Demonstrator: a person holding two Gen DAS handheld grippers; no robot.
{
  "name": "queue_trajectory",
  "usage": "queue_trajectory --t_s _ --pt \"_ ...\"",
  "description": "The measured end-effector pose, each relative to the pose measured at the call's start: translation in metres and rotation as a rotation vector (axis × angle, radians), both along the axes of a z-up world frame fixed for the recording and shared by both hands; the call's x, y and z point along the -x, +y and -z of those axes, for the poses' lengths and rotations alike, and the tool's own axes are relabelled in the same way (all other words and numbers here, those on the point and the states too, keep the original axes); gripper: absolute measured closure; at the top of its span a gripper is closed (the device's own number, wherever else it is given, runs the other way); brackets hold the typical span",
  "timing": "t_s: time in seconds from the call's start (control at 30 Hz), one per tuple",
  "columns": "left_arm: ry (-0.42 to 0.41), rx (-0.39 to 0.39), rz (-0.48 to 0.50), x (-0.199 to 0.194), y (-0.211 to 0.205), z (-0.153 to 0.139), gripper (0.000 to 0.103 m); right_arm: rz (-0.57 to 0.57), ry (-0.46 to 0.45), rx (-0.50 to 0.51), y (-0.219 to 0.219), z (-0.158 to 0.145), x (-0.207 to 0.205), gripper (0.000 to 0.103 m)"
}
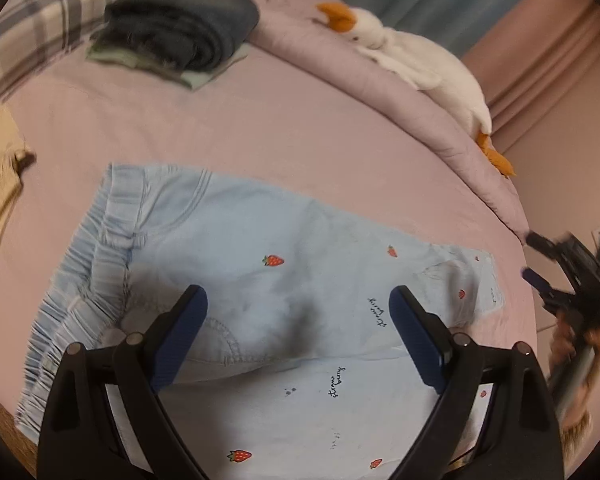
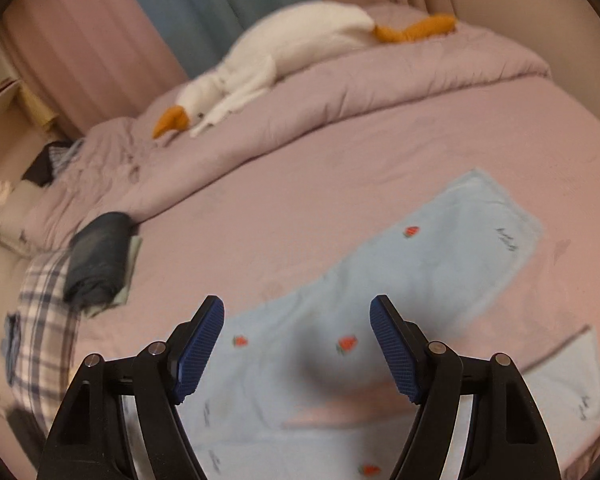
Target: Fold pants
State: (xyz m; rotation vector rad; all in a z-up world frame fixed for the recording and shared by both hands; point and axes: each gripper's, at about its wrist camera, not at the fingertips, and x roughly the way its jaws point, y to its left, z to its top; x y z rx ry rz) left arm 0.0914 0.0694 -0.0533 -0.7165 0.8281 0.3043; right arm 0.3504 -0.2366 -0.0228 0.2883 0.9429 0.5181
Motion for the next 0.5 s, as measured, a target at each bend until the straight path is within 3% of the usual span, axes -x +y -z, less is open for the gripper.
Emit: queue_trajectory --t_s 0.17,0.27,0.33,0.4,0.5 --pt "0.041 0.009 -0.005 -0.001 0.003 0.014 0.01 0.055 0.145 0.063 0.034 0.04 -0.058 0.028" --pt "0.065 0.024 -0.005 -0.002 0.005 0.022 0.01 0.106 0.242 0.134 0.047 0.072 -0.089 0.04" --pt "0.077 0.034 -0.01 -0.002 0.006 0.026 0.01 0.158 0.301 0.192 0.05 0.094 -0.107 0.04" --pt "0.087 0.042 -0.013 -0.002 0.006 0.03 0.01 0.22 0.338 0.242 0.047 0.114 -0.117 0.04" --pt "0.102 0.045 -0.016 -0.003 0.007 0.033 0.01 0.255 0.329 0.239 0.044 0.121 -0.119 0.042"
